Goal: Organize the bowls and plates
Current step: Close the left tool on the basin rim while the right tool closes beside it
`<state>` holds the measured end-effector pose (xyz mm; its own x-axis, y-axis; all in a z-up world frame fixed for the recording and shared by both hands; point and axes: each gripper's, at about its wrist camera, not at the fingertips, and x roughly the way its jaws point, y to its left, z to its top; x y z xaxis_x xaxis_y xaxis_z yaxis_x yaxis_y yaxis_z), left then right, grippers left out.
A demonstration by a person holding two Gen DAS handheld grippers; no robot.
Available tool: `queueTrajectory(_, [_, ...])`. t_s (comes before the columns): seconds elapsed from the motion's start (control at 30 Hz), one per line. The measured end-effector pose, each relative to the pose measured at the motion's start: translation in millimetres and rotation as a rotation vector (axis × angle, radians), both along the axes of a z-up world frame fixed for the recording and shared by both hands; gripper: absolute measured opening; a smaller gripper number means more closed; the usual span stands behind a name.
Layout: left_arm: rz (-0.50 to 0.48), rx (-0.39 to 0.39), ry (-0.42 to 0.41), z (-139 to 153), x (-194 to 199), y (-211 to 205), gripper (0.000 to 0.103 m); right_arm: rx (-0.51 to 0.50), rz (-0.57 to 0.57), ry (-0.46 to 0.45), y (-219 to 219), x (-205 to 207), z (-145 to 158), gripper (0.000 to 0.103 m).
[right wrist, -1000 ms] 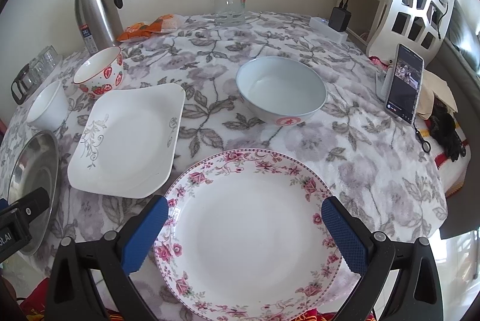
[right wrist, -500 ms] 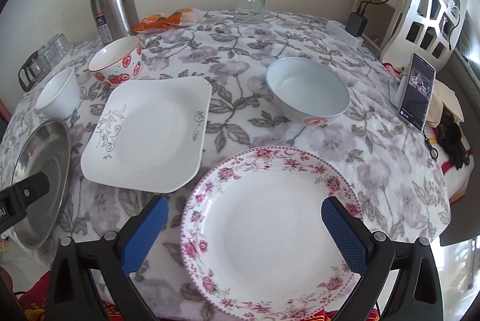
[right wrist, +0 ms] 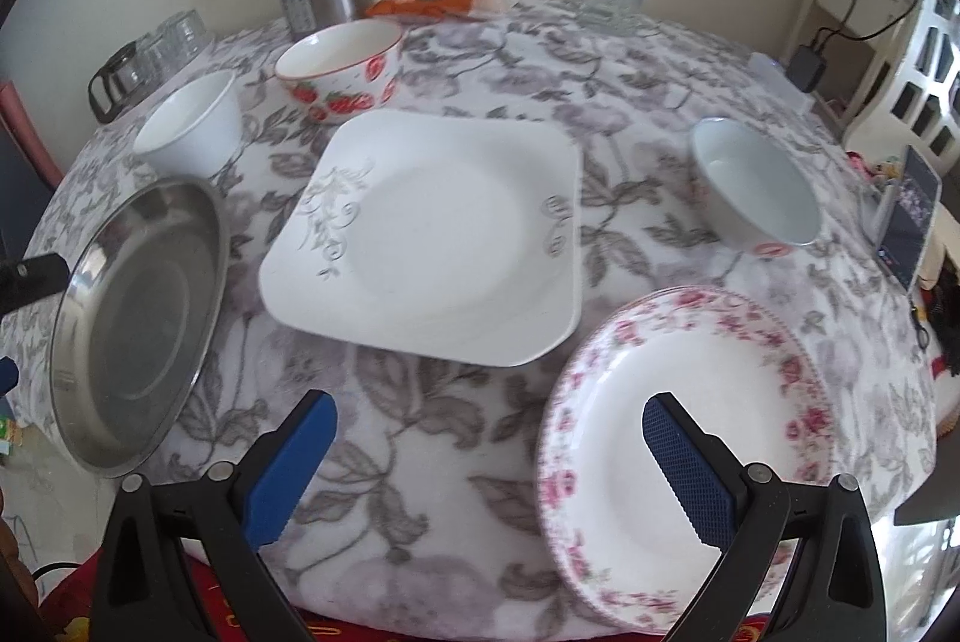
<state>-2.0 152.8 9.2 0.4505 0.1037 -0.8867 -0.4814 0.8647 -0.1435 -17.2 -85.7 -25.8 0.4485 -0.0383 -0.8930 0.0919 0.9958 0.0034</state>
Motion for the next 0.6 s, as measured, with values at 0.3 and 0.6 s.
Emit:
queueTrajectory(0.3, [0.129, -0.080, 0.015, -26, -5, 68, 0.103, 0.142, 0.062, -0.029, 38, 14, -4, 0.103])
queueTrajectory(0.6, [0.192, -0.163, 0.023, -55, -5, 104, 0.103, 0.142, 0.135, -0.052, 72, 30, -10, 0.103])
